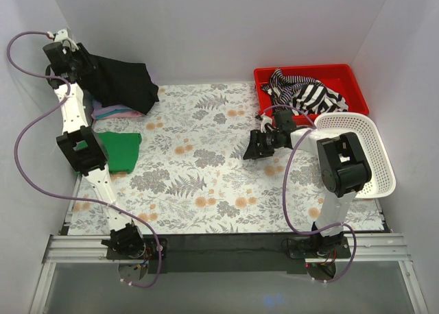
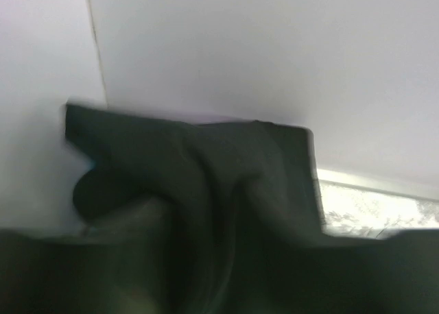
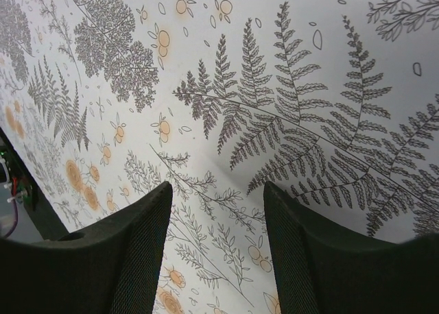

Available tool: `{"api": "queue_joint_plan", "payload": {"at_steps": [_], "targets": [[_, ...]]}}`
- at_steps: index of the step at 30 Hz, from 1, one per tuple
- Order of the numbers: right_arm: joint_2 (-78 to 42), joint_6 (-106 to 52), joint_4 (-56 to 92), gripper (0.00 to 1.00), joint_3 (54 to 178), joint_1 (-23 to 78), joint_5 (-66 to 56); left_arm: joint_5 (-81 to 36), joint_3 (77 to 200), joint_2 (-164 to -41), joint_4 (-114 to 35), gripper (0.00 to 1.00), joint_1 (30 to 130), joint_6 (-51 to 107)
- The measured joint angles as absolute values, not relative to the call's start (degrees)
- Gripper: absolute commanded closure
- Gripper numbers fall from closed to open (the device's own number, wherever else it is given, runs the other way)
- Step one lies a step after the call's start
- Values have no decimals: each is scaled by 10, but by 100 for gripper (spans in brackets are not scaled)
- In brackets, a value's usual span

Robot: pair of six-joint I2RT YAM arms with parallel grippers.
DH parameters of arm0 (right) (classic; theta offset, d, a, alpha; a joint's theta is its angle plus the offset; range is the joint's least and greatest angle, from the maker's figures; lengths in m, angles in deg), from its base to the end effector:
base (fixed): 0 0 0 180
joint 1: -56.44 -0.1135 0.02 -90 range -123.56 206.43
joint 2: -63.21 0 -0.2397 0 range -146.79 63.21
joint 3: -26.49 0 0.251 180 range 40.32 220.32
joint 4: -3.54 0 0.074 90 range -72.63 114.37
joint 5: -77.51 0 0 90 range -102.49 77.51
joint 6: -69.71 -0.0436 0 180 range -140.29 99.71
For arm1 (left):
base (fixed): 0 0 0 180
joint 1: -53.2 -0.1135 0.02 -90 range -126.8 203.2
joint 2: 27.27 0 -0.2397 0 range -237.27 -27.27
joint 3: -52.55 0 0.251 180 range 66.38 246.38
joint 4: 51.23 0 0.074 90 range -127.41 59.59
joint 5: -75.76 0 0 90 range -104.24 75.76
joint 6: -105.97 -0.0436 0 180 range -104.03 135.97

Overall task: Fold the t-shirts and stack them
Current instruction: Neatly place the folded tshirt to the corner, then reset both grippers

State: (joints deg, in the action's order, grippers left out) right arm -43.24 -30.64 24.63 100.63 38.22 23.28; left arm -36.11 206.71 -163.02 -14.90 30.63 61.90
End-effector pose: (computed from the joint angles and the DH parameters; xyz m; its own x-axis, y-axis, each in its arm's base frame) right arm 0.3389 0.1384 0.1214 -0.8552 -0.1280 -0.5022 -0.4382 0.6961 0.5688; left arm 0.5037 0.1918 0.3248 -0.1769 -0.7956 -0.5794 -0.2242 0.6058 -0.7634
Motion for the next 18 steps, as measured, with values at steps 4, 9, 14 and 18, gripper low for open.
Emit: {"api": "queue_joint_plan", "payload": {"at_steps": [4, 9, 14, 18], "targets": [[-434, -307, 245, 38, 1006, 378, 237, -336, 2058, -1679, -180, 21, 304, 622], [-434, -307, 244, 38, 1006, 373, 238, -297, 2016, -1714, -182, 19, 305, 619], [-434, -306, 245, 37, 1009, 360, 237, -278, 1986, -1694, -185, 18, 314, 621], [-434, -306, 247, 37, 1025, 352, 233, -244, 1928, -1626, -182, 17, 342, 624]]}}
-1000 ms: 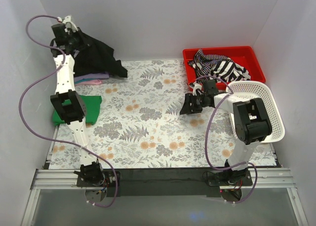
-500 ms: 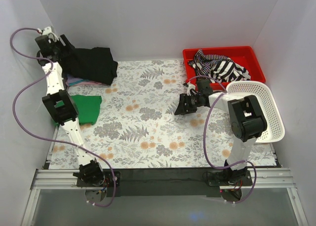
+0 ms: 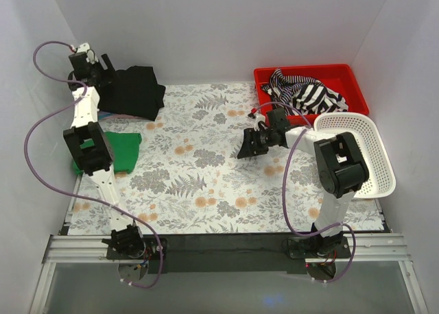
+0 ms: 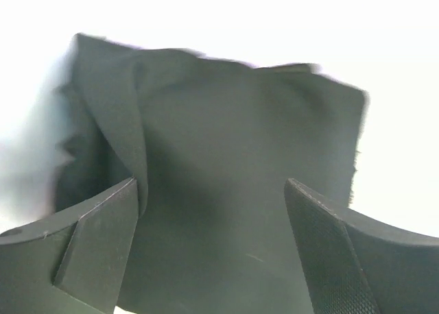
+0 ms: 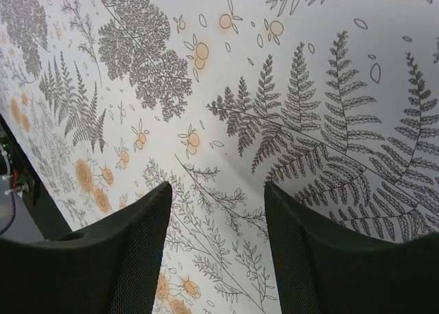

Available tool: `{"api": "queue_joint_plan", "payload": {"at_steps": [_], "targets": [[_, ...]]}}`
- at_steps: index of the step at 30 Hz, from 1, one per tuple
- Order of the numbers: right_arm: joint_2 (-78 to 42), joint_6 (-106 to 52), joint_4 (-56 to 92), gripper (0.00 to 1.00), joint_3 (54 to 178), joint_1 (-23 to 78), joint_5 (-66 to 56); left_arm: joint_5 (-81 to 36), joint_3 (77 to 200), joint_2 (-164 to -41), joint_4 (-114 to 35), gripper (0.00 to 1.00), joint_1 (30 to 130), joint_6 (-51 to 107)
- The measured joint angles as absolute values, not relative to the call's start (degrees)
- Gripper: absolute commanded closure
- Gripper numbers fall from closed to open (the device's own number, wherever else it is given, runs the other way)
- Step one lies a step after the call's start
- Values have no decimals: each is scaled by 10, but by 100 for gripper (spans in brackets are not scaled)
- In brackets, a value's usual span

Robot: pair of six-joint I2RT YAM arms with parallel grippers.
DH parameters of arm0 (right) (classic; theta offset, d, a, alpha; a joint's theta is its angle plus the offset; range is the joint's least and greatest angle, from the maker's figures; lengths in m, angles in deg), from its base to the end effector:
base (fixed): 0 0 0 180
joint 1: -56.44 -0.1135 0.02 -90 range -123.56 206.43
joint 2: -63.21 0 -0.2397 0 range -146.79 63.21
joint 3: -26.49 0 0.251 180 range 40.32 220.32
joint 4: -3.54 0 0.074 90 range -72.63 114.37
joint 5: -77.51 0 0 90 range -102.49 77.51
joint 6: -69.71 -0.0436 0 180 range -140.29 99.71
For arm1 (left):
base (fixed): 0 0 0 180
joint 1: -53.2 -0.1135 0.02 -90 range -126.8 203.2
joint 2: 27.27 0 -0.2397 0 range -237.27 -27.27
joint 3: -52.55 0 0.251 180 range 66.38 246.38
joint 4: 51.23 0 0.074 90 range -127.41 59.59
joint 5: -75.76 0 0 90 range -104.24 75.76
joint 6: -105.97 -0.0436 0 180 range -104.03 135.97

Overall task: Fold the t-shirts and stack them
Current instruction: Reset both grippers

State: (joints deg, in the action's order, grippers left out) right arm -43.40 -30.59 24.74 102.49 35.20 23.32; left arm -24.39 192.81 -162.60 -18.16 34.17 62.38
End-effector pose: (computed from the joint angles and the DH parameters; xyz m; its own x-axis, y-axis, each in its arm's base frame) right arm 0.3376 0.1586 0.1294 -0.8336 -0.1684 -0.5261 -0.4898 0.6657 0.5630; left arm 0.5164 0.1700 0.2484 -0.1813 -0.8167 -0.5478 -0.4429 0.5652 -0.6960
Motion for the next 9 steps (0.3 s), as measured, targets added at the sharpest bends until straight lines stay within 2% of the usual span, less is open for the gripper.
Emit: {"api": "queue_joint_plan", "payload": {"at_steps": [9], "targets": [[-416, -306, 253, 37, 1033, 350, 211, -247, 1802, -1402, -188, 16, 482, 629]]}}
